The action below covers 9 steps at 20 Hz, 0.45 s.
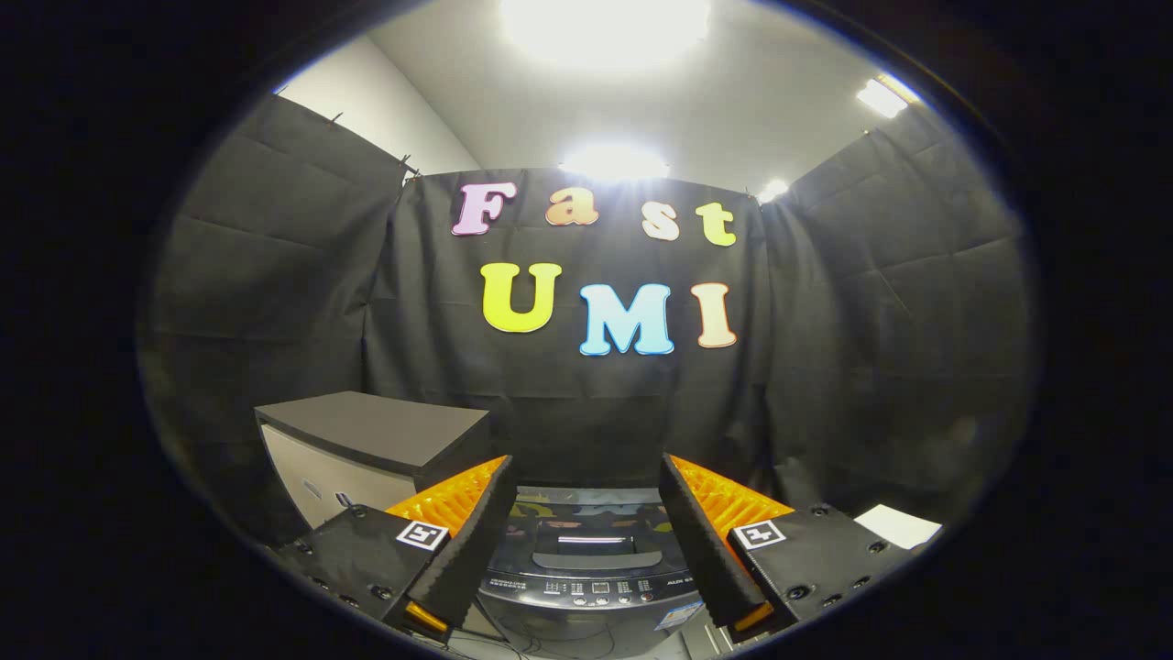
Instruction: Put the clothes into the washing machine and then close the washing machine lid.
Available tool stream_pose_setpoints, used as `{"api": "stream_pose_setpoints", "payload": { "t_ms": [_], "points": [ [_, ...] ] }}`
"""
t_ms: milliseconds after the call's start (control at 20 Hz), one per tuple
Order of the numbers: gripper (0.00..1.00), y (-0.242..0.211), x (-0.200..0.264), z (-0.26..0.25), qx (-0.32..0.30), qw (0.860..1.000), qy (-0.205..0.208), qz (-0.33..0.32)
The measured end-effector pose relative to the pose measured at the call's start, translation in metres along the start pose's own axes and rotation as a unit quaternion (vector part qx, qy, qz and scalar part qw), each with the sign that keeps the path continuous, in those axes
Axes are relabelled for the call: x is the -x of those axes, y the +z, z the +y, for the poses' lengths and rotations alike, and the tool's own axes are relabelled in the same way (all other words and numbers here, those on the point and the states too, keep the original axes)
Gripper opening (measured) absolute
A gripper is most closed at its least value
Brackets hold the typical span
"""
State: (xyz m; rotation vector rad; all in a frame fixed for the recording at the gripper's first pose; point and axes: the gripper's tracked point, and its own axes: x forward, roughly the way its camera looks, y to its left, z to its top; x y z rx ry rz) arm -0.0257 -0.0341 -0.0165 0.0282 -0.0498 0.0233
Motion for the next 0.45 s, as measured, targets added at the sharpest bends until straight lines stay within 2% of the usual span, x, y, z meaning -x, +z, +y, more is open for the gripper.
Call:
{"api": "stream_pose_setpoints", "payload": {
  "t_ms": [450],
  "points": [
    [0.97,-0.009,-0.013,0.006,0.008,1.000,0.018,0.005]
  ]
}}
